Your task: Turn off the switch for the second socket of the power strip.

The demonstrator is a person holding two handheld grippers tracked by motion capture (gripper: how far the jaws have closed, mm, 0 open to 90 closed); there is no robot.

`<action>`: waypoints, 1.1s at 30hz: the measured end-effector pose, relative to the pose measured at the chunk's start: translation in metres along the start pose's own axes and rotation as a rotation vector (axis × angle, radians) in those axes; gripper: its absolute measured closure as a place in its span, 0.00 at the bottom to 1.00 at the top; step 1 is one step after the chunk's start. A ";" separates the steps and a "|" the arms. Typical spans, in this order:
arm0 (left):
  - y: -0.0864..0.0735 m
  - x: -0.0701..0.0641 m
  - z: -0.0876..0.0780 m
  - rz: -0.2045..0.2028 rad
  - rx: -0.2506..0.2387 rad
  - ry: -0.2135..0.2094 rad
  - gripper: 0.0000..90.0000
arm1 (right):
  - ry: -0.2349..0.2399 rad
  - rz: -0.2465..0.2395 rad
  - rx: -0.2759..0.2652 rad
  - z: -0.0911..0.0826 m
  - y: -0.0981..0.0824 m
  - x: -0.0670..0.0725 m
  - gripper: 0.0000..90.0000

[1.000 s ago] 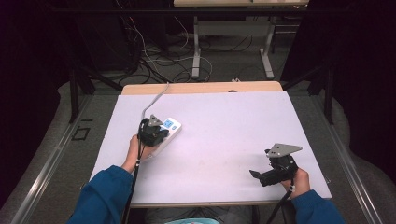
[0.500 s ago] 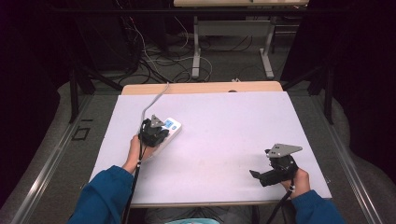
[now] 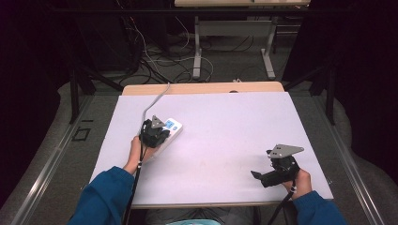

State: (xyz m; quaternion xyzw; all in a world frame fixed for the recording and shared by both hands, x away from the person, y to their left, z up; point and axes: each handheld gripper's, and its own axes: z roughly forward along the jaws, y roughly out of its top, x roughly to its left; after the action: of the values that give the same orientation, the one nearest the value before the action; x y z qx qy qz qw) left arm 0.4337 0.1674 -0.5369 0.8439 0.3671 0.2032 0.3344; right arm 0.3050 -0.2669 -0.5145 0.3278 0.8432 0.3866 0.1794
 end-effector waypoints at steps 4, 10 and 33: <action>0.000 0.000 0.000 -0.006 -0.004 -0.001 1.00 | -0.002 -0.001 0.007 -0.001 0.000 0.000 0.02; 0.000 0.000 0.000 0.001 0.001 -0.002 1.00 | -0.001 0.001 0.009 -0.001 0.000 0.000 0.02; 0.001 0.000 0.000 0.004 0.005 -0.001 1.00 | -0.002 0.002 0.010 0.000 0.000 0.000 0.02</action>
State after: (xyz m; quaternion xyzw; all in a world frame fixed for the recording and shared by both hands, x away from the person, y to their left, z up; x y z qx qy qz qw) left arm 0.4338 0.1674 -0.5361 0.8455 0.3659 0.2022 0.3322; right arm 0.3047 -0.2670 -0.5140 0.3297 0.8447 0.3822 0.1780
